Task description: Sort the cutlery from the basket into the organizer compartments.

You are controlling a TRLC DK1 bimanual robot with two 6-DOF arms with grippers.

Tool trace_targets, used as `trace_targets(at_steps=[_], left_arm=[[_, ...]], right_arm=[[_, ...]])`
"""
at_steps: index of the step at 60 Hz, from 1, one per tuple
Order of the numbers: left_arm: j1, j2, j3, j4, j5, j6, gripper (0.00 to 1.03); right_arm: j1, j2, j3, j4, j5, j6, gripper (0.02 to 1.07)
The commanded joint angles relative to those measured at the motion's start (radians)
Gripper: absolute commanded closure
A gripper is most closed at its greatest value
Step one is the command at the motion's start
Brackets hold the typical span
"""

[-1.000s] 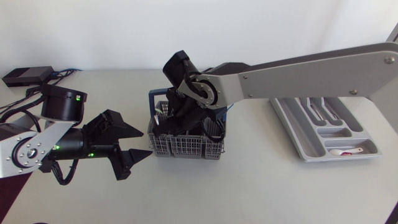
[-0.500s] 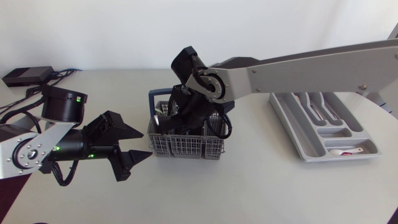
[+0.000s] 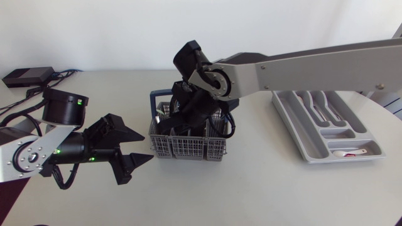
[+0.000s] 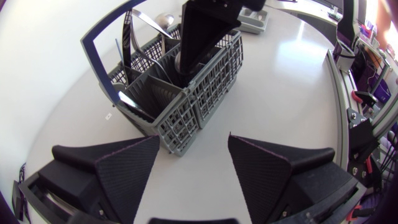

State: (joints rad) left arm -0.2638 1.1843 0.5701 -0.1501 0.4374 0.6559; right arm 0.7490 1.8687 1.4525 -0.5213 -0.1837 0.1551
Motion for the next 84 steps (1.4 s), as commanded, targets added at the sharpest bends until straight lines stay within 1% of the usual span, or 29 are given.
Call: trace_targets(at_steps=[1, 16, 34, 45, 54, 64, 72, 84], left_arm=[[0.000, -0.015, -0.032, 0.007, 0.007, 0.016, 0.28], [-0.005, -0.022, -0.036, 0.015, 0.007, 0.011, 0.28], [-0.017, -0.034, -0.036, 0.015, 0.007, 0.002, 0.28], [-0.025, -0.040, -0.035, 0.015, 0.006, -0.002, 0.28], [-0.023, -0.040, -0.026, 0.014, 0.006, -0.002, 0.28], [-0.028, -0.037, -0.015, 0.012, 0.003, -0.006, 0.28], [-0.041, -0.048, -0.007, 0.007, -0.002, -0.018, 0.28], [-0.068, -0.077, 0.010, -0.022, -0.020, -0.027, 0.28]], right_arm=[[0.006, -0.046, 0.026, -0.025, -0.007, -0.009, 1.01], [0.007, -0.085, 0.052, -0.077, -0.007, -0.009, 1.01], [0.007, -0.140, 0.077, -0.141, -0.039, -0.006, 1.01], [0.003, -0.195, 0.117, -0.215, -0.094, 0.003, 1.01], [-0.017, -0.264, 0.178, -0.310, -0.165, 0.012, 1.01], [-0.046, -0.338, 0.218, -0.414, -0.212, 0.012, 1.01], [-0.103, -0.414, 0.204, -0.487, -0.201, -0.006, 1.01], [-0.212, -0.565, 0.060, -0.562, -0.100, -0.068, 1.01]])
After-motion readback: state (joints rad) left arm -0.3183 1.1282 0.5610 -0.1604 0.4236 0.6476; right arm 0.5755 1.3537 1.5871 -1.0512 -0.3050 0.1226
